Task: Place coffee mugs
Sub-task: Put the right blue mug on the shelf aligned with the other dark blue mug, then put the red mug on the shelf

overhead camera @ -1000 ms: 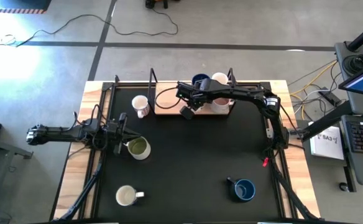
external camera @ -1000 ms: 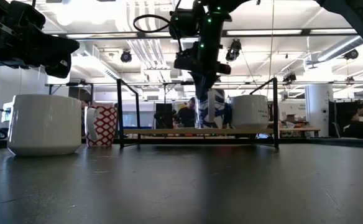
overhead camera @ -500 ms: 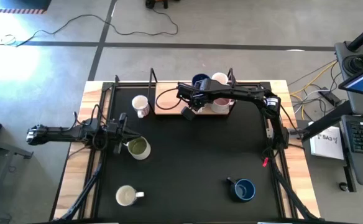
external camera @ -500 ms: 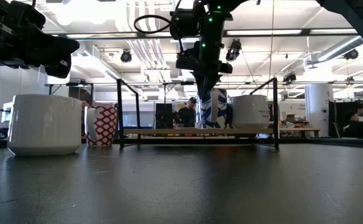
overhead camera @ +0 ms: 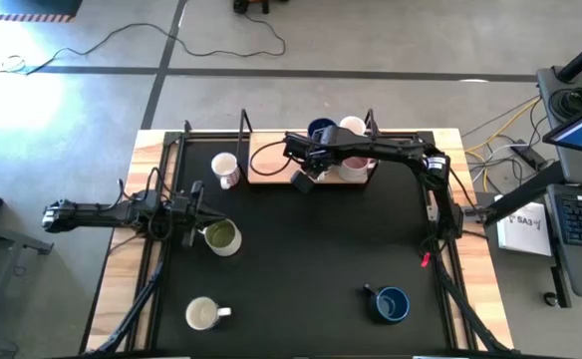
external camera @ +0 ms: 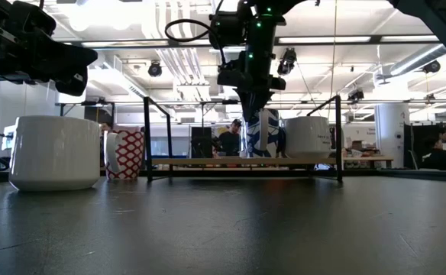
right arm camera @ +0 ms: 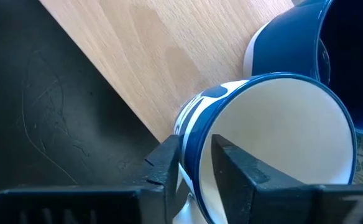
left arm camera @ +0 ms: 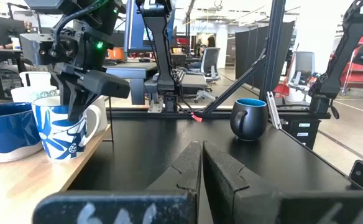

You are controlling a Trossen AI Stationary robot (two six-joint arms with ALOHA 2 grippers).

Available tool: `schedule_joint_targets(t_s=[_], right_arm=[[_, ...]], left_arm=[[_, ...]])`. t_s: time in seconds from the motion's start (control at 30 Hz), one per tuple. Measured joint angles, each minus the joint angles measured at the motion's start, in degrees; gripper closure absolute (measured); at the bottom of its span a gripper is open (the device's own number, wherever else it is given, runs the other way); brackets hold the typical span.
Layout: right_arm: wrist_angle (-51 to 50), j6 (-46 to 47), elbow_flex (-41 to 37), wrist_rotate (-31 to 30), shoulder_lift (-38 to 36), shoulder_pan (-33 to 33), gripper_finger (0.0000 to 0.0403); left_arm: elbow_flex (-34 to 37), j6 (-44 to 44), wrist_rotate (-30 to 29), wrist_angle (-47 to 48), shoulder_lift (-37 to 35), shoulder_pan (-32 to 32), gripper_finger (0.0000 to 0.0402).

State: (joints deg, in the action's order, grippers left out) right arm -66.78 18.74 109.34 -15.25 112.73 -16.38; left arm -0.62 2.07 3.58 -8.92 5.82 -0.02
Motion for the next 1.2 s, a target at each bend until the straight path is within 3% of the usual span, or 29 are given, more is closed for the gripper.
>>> schedule_joint_targets(t_s=[0.3,0.53,0.83,1.07,1.2], right_arm=[[-0.5,0.3,0.0,0.1,-4.0,0.0,0.0285],[-0.4,0.5,0.0,0.2,-8.5,1.8,0.0288],[-0.3,-5.4,-1.4,0.0,-14.6,9.0,0.0301],[0.6,-4.0,-10.9,-4.3,-22.3,14.3,0.0312],[6.8,-1.2,-18.9,-4.3,-28.3,17.0,0.0314]], left_arm=[[0.0,0.0,0.0,0.0,0.0,0.0,0.0402],[0.0,0.0,0.0,0.0,0.0,0.0,0.0402],[0.0,0.0,0.0,0.0,0.0,0.0,0.0402],[0.0,0.0,0.0,0.0,0.0,0.0,0.0402],[0.0,0.0,0.0,0.0,0.0,0.0,0.0402]])
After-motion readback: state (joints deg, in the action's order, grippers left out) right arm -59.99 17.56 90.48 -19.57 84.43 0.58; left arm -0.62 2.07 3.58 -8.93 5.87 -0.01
